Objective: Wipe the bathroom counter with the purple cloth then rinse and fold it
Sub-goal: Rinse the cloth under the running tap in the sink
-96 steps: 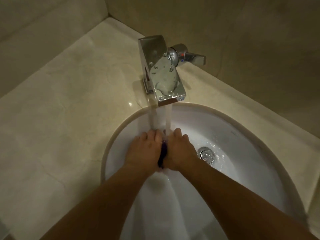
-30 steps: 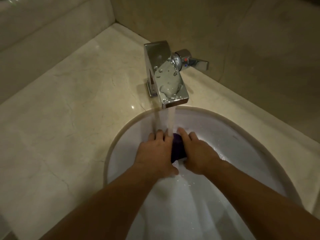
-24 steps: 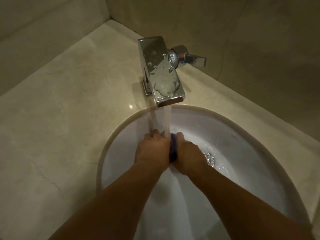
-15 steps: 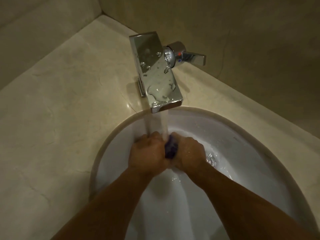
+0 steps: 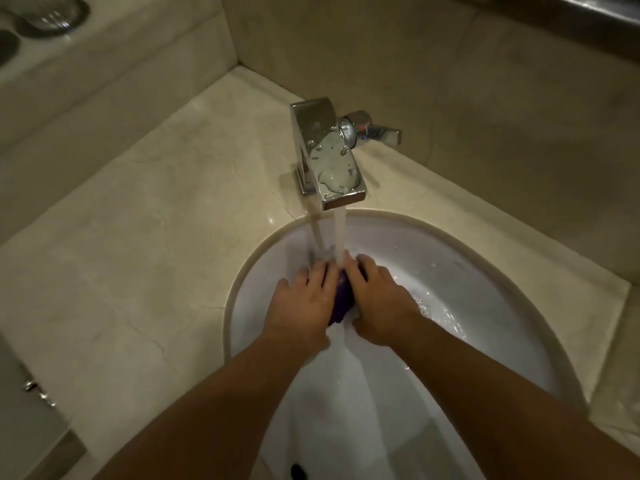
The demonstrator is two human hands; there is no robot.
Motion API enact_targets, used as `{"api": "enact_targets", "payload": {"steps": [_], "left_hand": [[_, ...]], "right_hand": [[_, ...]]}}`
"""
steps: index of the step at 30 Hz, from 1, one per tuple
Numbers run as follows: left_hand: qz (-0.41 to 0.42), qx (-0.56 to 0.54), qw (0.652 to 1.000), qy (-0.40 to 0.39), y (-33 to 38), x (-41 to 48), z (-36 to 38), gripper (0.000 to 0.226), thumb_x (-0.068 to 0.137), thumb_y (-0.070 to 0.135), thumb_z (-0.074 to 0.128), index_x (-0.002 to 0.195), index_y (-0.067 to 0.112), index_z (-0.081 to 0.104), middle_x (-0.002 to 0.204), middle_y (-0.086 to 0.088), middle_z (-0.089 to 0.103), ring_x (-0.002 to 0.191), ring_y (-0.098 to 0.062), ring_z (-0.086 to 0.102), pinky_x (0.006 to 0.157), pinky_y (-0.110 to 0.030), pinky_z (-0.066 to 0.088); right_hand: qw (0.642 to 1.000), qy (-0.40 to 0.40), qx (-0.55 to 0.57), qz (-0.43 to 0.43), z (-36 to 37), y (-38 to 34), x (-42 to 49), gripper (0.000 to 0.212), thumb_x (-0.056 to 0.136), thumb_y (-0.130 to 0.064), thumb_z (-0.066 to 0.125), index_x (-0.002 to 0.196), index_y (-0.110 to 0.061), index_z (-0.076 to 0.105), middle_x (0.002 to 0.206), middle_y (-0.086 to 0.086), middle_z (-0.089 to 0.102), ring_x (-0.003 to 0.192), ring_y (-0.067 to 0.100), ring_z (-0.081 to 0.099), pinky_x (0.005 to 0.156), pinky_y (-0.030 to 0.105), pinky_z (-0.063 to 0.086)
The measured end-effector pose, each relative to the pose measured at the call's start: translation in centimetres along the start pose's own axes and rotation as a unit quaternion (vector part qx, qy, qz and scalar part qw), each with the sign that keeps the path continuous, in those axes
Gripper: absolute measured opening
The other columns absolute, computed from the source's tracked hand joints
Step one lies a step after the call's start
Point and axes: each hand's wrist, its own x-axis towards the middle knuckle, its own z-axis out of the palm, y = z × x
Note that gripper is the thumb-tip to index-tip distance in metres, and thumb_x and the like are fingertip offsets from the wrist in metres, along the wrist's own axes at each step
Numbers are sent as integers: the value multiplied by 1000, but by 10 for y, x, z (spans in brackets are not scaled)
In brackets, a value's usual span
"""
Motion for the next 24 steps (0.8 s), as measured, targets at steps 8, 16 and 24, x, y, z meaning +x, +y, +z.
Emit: {"api": "enact_targets", "payload": {"steps": [8,16,24], "left_hand": [[-34,38,995,-91,-2,29,1,72,94,22,58,149,4,14,134,-18,41,96,-30,63,66,-37,43],[15,43,998,-49,0,62,0,55,98,33,53,142,9,31,124,-15,51,97,-29,63,71,-35,47],[20,57,997,-43,2,57,-8,61,95,27,55,144,8,22,129,-18,41,95,-27,62,63,-34,43]], "right_hand": [[990,4,53,131,16,-27,21,103,73,-40,83,150,-25,15,132,12,34,110,36,52,81,42,49],[979,37,103,173,11,-8,43,79,70,-37,80,129,-29,28,123,8,45,90,32,65,68,39,54],[975,40,143,166,4,-7,38,70,71,-36,80,121,-29,32,127,9,46,90,33,64,70,40,54]]}}
